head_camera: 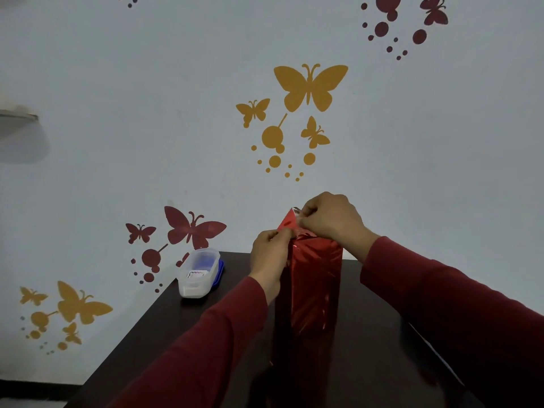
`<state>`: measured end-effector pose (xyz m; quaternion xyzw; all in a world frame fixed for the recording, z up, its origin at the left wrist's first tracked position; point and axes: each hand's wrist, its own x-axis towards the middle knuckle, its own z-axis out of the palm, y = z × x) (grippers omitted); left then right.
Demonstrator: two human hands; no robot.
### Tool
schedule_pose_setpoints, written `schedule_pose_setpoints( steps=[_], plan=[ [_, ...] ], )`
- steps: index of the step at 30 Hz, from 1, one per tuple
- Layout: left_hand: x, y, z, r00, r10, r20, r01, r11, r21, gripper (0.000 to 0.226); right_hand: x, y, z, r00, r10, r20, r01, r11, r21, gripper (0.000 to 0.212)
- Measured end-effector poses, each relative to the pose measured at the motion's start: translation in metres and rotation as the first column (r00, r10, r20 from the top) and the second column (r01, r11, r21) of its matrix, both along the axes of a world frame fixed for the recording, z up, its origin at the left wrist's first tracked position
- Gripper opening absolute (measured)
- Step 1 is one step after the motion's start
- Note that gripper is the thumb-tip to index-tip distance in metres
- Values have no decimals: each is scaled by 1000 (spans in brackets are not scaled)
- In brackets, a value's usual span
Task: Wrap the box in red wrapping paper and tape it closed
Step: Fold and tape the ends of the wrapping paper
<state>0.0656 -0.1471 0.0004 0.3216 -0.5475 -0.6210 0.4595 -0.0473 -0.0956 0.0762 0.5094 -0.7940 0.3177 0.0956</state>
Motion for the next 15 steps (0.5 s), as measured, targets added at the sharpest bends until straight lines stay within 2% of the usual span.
schedule_pose_setpoints(
  steps=[3,5,8,10,12,14,15],
  plan=[
    [4,6,1,998,-12,58,10,1000,27,25,5,8,6,1000,17,-9,-15,981,194,26],
    [10,11,1,994,-83,68,80,996,47,14,6,16,8,997,62,44,-70,975,212,35],
    [21,16,2,980,-176,94,178,984,-8,14,7,27,1,977,161,139,-190,955,228,32],
    [28,10,3,984,-15,178,54,975,-214,23,4,35,-11,968,214,129,-238,948,213,25],
    [35,-4,7,948,189,258,-31,857,-514,45,0,42,-30,956,278,93,-286,954,93,32],
    [38,-21,15,899,270,346,76,681,-728,75,-8,43,-48,942,330,53,-328,944,-41,42],
    [38,-28,23,871,278,405,163,614,-772,81,-10,43,-54,937,341,72,-334,938,-95,45]
  ],
)
